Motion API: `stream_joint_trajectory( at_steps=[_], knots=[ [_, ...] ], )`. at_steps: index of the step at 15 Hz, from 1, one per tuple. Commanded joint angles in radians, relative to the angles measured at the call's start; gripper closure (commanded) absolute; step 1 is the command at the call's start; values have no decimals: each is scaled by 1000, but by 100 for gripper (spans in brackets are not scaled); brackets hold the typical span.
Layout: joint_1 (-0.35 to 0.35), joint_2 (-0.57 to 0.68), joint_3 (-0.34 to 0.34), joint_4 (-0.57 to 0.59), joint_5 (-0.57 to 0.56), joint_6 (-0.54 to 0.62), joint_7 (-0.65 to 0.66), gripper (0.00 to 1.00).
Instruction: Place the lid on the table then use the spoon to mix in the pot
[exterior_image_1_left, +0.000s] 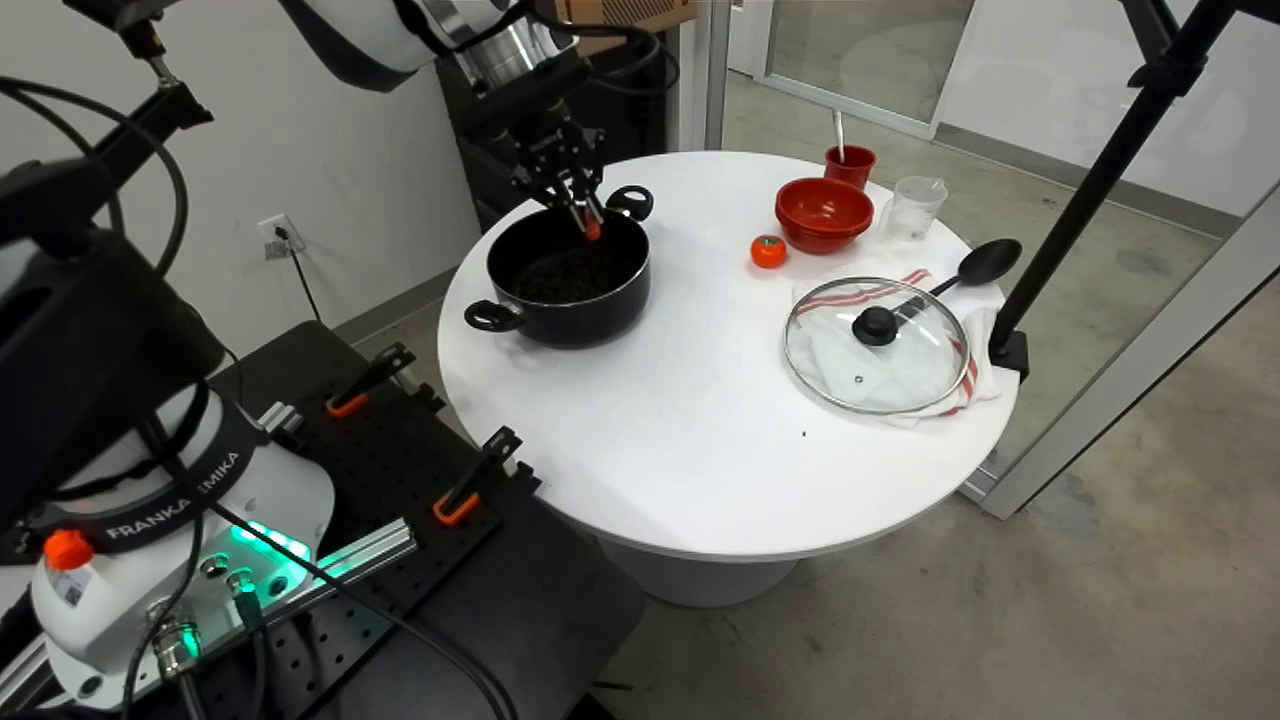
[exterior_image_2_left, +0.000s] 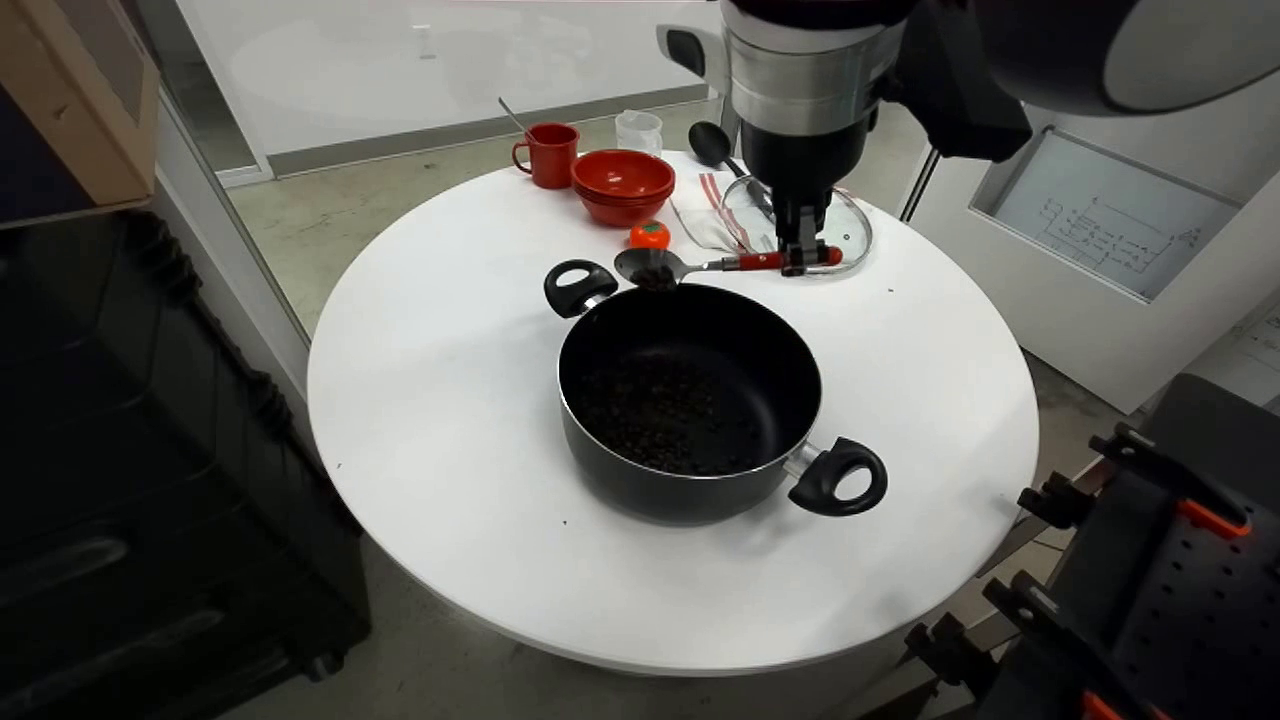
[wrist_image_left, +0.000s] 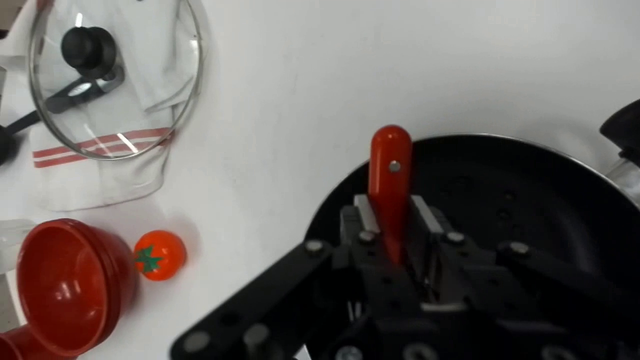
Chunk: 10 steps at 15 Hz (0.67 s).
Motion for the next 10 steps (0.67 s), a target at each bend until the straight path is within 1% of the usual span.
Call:
stream_joint_trajectory(
  at_steps=[1, 4, 7, 9, 10],
  knots=[
    [4, -16, -37, 10, -178, -23, 90, 95],
    [-14, -23, -57, 8, -352, -21, 140, 95],
    [-37, -32, -59, 2, -464, -3, 181, 95],
    [-46, -39, -51, -3, -472, -11, 188, 95],
    [-46, -42, -42, -6, -421, -29, 170, 95]
  ],
)
